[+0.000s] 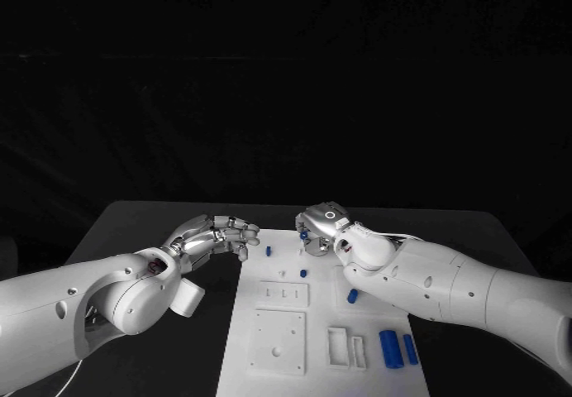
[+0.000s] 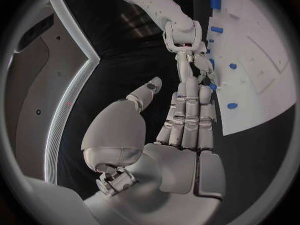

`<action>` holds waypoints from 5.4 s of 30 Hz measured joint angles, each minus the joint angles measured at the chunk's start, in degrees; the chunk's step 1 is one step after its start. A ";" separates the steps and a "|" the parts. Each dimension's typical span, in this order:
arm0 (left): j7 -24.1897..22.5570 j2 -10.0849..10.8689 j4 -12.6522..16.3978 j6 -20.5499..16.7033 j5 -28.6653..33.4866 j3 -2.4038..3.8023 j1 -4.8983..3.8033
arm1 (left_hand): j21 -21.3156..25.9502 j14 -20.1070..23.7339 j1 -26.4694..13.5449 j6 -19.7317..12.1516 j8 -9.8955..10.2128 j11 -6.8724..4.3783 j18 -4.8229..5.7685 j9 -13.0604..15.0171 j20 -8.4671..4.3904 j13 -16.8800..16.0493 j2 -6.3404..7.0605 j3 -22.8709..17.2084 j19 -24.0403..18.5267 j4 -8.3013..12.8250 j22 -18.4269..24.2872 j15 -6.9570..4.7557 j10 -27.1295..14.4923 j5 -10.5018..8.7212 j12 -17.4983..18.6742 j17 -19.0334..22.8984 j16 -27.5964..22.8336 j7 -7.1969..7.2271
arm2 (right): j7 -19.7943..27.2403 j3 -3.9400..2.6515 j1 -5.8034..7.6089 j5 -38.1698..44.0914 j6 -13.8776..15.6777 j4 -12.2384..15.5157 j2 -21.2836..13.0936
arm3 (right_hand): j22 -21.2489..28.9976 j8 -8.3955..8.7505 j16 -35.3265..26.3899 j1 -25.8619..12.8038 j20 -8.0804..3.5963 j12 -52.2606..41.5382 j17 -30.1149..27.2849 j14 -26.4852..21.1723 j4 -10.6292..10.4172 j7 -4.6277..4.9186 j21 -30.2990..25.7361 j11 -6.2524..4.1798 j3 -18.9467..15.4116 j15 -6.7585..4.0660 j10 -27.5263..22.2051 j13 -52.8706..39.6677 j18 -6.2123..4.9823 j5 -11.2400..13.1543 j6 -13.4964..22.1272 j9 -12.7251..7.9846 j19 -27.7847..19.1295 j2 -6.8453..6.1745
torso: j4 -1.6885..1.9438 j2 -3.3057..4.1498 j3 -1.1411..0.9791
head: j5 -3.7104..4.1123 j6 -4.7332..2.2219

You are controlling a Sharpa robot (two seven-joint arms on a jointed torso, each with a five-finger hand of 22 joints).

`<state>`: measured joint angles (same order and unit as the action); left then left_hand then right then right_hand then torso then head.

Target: Assemble the parts on the task board

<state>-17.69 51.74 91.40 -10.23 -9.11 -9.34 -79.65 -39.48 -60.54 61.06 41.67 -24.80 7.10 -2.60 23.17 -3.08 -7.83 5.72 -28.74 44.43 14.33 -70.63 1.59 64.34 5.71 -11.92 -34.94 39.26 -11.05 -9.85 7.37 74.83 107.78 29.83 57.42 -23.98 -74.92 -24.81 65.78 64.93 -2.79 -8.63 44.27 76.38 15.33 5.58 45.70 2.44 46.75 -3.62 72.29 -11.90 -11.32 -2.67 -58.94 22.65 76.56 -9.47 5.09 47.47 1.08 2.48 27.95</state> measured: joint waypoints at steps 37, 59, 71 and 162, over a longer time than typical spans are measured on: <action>0.05 0.03 -0.06 -0.03 0.00 0.00 -0.12 | 0.00 0.00 0.00 -0.20 0.22 0.15 -0.44 0.05 0.00 -0.01 0.00 0.00 -0.03 0.00 0.04 0.00 -0.27 0.00 0.22 0.04 0.00 0.20 | 0.96 -0.02 0.06 -1.44 -0.94 -0.98 0.52 | 0.00 2.29 0.00 0.40 0.23 3.00 -0.60 -1.21 -0.77 1.56 -0.01 1.18 0.87 0.82 -1.18 0.05 0.31 0.00 3.39 3.82 -0.45 -1.83 | 0.07 0.92 0.03 | -0.02 0.12; 0.04 0.95 -0.29 -0.10 0.00 -0.01 -0.34 | 0.00 0.04 0.00 -0.62 0.45 0.35 0.10 0.04 -0.19 0.05 0.00 -0.15 -0.24 0.15 0.10 0.04 -0.50 0.00 0.67 0.16 0.00 0.21 | 3.04 -4.43 2.59 -6.90 -0.25 13.60 -13.01 | 0.00 5.60 0.47 -1.74 1.38 2.19 -2.53 -1.41 -1.73 3.90 -0.67 3.27 -5.61 3.02 -5.62 3.22 1.22 -1.84 8.44 1.97 -0.53 -6.83 | -0.35 0.98 -0.20 | -0.20 -0.98; 0.04 0.96 -0.35 -0.06 0.02 -0.01 -0.37 | 0.00 0.41 0.00 -0.62 0.45 0.34 -0.08 0.04 -0.32 0.05 0.00 -0.15 -0.10 0.15 0.15 -0.01 -0.50 0.00 0.67 0.16 0.00 0.21 | 4.02 -4.73 2.81 -10.67 -6.39 14.51 -17.27 | 0.00 6.69 2.94 -2.27 0.17 -27.08 -1.36 -1.35 -1.29 1.61 -0.29 -1.67 -10.91 -1.31 1.99 -27.99 -0.32 -2.55 9.18 1.24 0.42 -7.04 | -1.29 0.93 -0.79 | -0.36 -1.53; 0.32 0.30 -1.63 0.05 0.03 -0.04 -0.37 | 0.00 0.41 0.00 -1.03 0.45 0.50 0.07 0.11 -0.39 0.04 0.00 -0.45 -0.41 0.45 0.22 0.01 -0.69 0.00 0.67 0.25 0.00 0.21 | -0.08 -4.81 0.82 -12.78 -14.26 7.65 -12.72 | 0.01 5.06 10.27 -6.24 -3.15 -66.35 11.30 -1.69 -6.03 -0.51 12.25 -2.75 -8.31 -2.44 -0.92 -60.16 2.49 -4.72 5.06 4.24 -0.74 -4.25 | -1.26 1.14 -0.80 | 0.49 -0.53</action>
<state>-17.37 52.04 89.77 -10.18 -9.08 -9.38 -80.02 -39.48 -60.13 61.06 40.64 -24.35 7.60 -2.53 23.29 -3.47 -7.80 5.72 -29.19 44.02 14.78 -70.41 1.60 63.64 5.71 -11.26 -34.69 39.26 -10.84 -9.93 2.56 75.65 95.01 15.58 65.07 -36.70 -74.91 -19.75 76.06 58.69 -5.94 -74.98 55.57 74.70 9.29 5.07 57.95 -0.31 38.44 -6.06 71.38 -72.05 -8.83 -7.39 -53.88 26.88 75.82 -13.72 3.82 48.61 0.28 2.98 27.42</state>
